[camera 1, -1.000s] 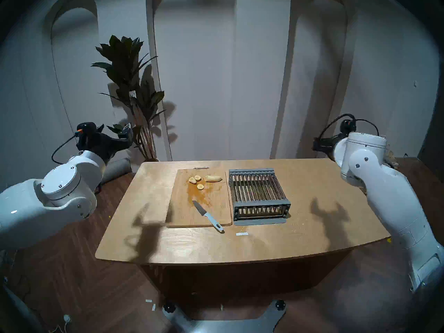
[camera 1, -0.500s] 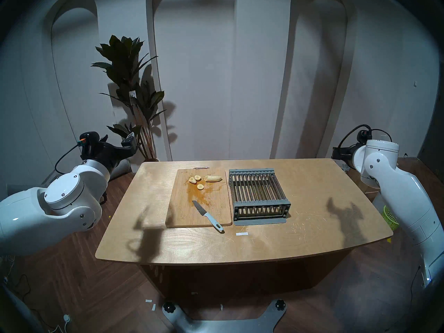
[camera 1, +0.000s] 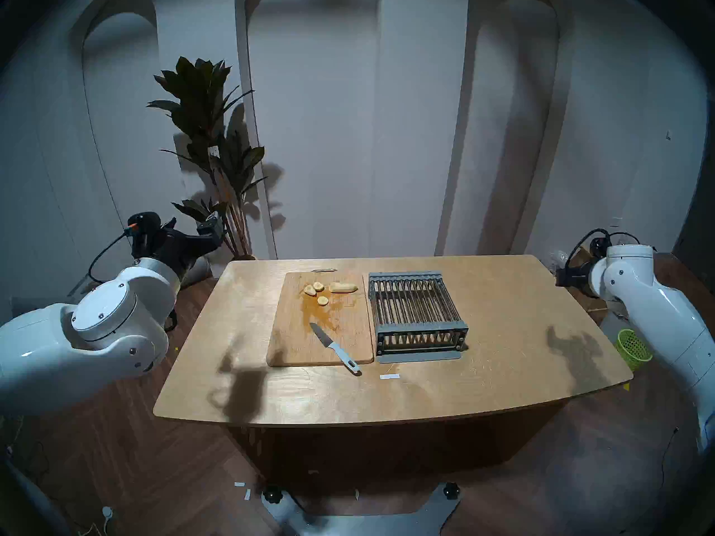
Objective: Cut the banana into four pieces on the cutting board
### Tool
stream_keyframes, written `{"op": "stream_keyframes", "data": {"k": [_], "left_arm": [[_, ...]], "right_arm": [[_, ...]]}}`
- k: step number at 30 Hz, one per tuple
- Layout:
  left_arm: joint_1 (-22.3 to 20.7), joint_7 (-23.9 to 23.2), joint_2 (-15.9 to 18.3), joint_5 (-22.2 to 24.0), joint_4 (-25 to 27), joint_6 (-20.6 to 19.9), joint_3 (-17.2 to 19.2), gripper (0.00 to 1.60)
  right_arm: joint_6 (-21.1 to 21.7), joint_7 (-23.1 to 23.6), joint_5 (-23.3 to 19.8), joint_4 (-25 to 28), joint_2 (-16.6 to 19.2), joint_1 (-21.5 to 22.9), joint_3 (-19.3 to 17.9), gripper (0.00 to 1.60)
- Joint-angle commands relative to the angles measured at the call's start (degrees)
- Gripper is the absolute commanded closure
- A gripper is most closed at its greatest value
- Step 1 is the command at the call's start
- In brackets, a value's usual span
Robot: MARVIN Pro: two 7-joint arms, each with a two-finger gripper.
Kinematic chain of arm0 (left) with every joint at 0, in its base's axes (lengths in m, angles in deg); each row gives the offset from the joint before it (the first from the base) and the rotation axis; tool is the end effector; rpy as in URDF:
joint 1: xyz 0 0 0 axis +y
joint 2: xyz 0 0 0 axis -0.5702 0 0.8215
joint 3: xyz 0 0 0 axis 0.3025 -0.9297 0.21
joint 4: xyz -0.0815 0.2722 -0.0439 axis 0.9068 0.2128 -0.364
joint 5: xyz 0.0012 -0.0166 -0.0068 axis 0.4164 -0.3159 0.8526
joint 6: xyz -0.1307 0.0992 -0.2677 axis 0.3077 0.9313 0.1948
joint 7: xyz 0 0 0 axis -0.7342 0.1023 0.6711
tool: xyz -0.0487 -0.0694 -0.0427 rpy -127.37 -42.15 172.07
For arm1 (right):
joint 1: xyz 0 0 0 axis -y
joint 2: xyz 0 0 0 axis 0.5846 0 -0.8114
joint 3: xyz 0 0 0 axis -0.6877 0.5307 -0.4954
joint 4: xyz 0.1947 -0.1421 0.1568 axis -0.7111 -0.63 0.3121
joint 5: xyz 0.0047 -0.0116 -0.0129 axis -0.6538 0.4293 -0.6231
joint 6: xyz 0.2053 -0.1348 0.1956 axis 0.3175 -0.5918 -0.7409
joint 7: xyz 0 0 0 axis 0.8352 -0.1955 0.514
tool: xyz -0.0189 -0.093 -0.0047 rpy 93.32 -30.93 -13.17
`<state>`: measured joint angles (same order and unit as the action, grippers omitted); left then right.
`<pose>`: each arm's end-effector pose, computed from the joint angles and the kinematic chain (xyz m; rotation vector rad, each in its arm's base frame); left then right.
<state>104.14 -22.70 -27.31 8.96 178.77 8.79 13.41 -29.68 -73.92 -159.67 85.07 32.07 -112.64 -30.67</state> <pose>0.3636 0.1089 -0.1019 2.0878 0.2389 2.3004 0.4245 -0.2659 -0.1552 2.4447 -0.3108 1.1786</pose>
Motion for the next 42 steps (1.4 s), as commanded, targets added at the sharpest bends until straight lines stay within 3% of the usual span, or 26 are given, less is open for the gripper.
{"op": "stream_keyframes", "data": {"k": [1, 4, 14, 22, 30, 31, 35, 42], "left_arm": [[-0.08, 0.33, -0.03, -0.19, 1.39, 2.58, 0.53, 0.0], [0.06, 0.68, -0.03, -0.2, 1.76, 3.48, 0.38, 0.0], [0.08, 1.95, -0.03, -0.44, 2.54, 5.18, 0.22, 0.0], [0.36, 3.01, -0.03, -0.46, 2.84, 6.48, -0.07, 0.0], [-0.31, 3.96, -0.03, -0.5, 2.31, 7.93, 0.69, 0.0], [-0.31, 4.02, -0.03, -0.47, 2.26, 8.03, 0.7, 0.0], [-0.06, 3.98, -0.03, -0.39, 1.95, 8.22, 0.4, 0.0], [0.67, 3.35, -0.03, -0.25, 1.35, 8.81, -0.59, 0.0]], "right_arm": [[-5.45, 5.13, 4.37, -3.67, 1.9, 2.45, -1.1, 0.0], [-7.71, 7.66, 5.62, -4.38, 0.09, 3.74, -1.45, 0.0], [-17.25, 19.11, 2.53, -5.75, -6.43, 5.85, -2.87, 0.0], [-20.84, 27.07, 1.64, -6.14, -9.72, 7.53, -0.77, 0.0], [-22.52, 35.24, 2.14, -8.54, -10.85, 10.71, 1.51, 0.0], [-22.48, 37.48, 2.64, -9.13, -10.48, 11.09, 1.96, 0.0], [-22.21, 38.82, 5.55, -9.53, -9.06, 12.03, 4.31, 0.0], [-24.62, 46.52, 17.15, -10.99, -5.24, 13.37, 10.62, 0.0]]}}
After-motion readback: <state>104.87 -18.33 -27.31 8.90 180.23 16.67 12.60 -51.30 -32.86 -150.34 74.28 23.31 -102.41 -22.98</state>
